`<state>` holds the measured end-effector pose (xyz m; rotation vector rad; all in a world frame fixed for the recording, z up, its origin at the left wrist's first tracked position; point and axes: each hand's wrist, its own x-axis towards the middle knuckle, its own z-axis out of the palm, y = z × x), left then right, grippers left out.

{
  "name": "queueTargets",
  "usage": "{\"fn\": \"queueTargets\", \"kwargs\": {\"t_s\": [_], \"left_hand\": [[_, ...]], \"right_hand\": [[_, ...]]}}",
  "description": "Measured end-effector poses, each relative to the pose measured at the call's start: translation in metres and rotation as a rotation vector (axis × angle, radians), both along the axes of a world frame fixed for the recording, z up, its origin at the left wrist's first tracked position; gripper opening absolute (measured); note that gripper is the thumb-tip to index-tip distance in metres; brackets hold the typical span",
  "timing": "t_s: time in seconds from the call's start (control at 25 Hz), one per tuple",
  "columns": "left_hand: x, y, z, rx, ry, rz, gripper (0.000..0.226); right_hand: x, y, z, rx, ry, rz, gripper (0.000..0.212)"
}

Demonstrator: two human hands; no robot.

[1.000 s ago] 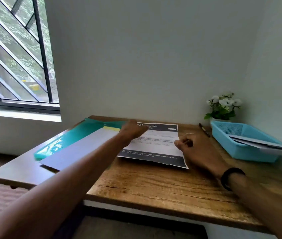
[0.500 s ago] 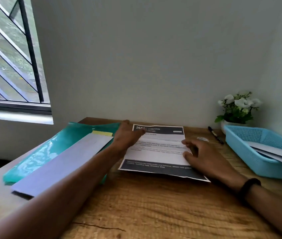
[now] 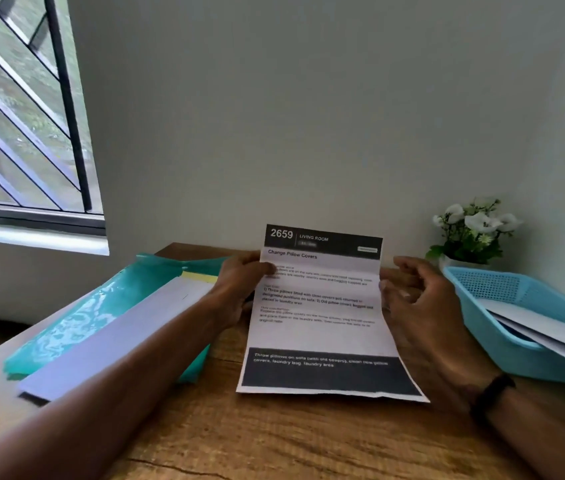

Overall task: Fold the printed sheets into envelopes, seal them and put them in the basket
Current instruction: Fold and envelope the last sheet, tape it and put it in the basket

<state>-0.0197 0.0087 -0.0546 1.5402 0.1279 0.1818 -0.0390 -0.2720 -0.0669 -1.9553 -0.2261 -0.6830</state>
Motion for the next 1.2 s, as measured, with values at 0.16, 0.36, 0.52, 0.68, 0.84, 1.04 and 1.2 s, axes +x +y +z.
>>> {"fn": "queueTargets", "kwargs": {"t_s": [0.16, 0.36, 0.52, 0.68, 0.84, 1.04, 1.2], "left_hand": [[-0.002, 0.0, 0.006, -0.069, -0.01, -0.03, 0.026], [-0.004, -0.002, 0.002, -0.029, -0.034, -0.128, 0.028], [-0.01, -0.003, 0.001, 0.005, -0.053, -0.175, 0.026], [-0.016, -0.005, 0.004, 0.045, -0.094, -0.208, 0.027], [-0.021, -0.007, 0.005, 0.106, -0.123, -0.212, 0.024], [-0.023, -0.004, 0.003, 0.141, -0.186, -0.215, 0.017], [-0.021, -0.005, 0.005, 0.143, -0.146, -0.195, 0.038]], "right_hand": [[0.01, -0.01, 0.002, 0.085, 0.048, 0.038, 0.058], [0.013, -0.013, 0.004, 0.258, 0.153, 0.159, 0.047], [0.011, -0.017, 0.005, 0.311, 0.179, 0.18, 0.035], [0.014, -0.019, 0.008, 0.404, 0.215, 0.153, 0.022], [0.017, -0.023, 0.006, 0.385, 0.25, 0.178, 0.025], [0.015, -0.023, 0.007, 0.396, 0.257, 0.21, 0.026], [0.014, -0.022, 0.01, 0.458, 0.331, 0.254, 0.038]]}}
